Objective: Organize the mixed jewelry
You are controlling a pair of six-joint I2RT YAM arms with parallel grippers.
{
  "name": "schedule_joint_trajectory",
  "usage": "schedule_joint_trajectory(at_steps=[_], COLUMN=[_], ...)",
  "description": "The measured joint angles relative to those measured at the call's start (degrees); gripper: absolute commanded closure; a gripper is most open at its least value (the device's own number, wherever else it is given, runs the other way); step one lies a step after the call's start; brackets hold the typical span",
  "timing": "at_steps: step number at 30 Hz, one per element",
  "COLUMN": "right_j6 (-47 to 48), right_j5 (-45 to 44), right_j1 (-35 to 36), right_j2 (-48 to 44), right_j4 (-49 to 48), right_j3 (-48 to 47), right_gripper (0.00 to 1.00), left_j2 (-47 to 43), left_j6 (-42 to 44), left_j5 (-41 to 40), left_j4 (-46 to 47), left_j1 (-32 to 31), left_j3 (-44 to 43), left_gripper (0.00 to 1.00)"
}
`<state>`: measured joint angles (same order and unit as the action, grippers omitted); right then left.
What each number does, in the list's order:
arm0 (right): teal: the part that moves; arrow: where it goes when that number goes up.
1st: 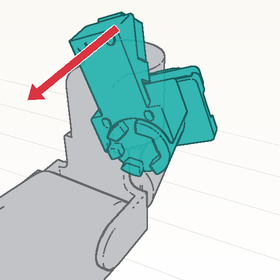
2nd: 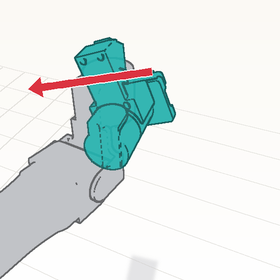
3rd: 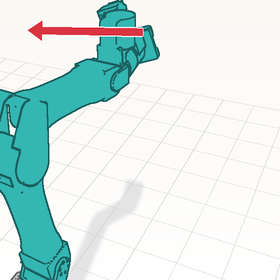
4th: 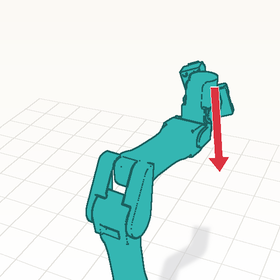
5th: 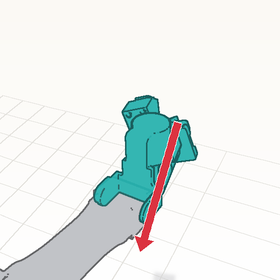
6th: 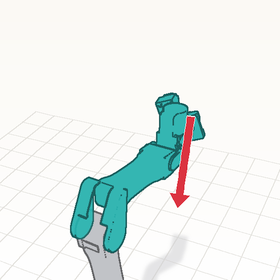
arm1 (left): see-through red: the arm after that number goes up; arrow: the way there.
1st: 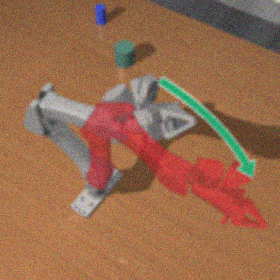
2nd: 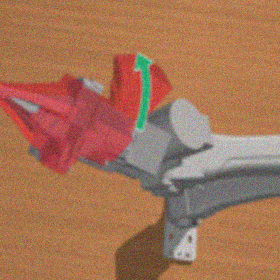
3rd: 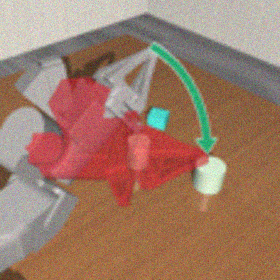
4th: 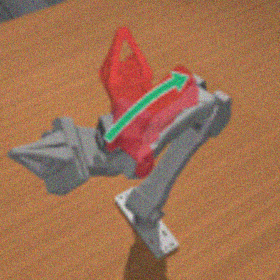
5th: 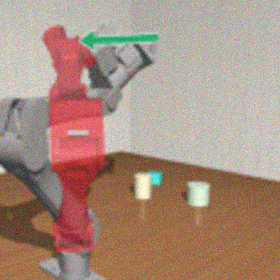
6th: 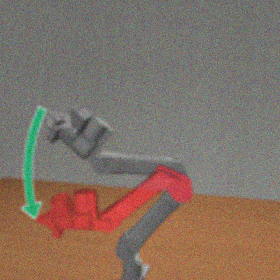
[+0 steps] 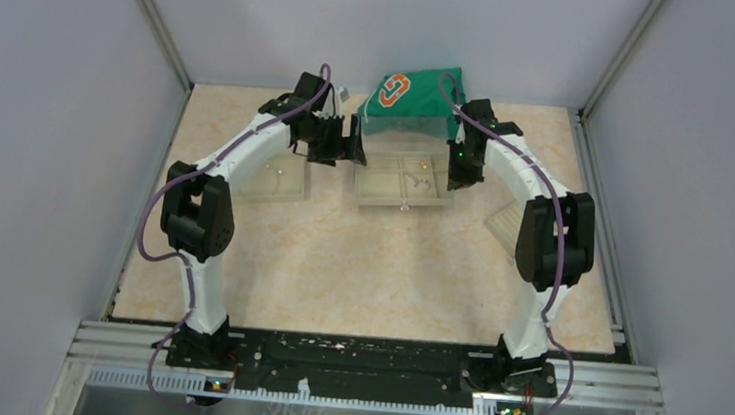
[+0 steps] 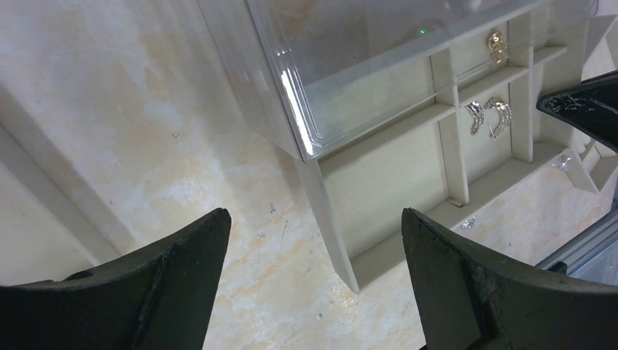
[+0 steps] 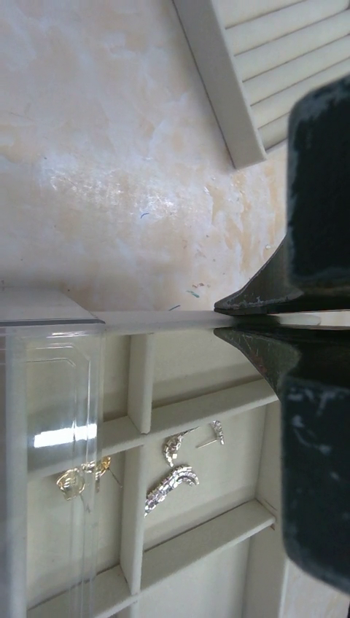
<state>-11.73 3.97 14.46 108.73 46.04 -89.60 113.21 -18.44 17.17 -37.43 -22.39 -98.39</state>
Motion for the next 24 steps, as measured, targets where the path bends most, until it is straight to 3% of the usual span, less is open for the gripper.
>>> schedule_joint_trajectory(at_steps=[24], right_j6=[-0.9], right_j5=[-0.2], right_j1=[0.0], right_j2=[3.8], right_j4=[5.3], right_j3=[-7.5], right_gripper=[1.0], left_j2=[0.6], left_j6=[-1.4], left_j5=[1.4], left_j4=[1.5], left_j1=[0.0], left_j3=[-0.4], left_gripper=[0.07])
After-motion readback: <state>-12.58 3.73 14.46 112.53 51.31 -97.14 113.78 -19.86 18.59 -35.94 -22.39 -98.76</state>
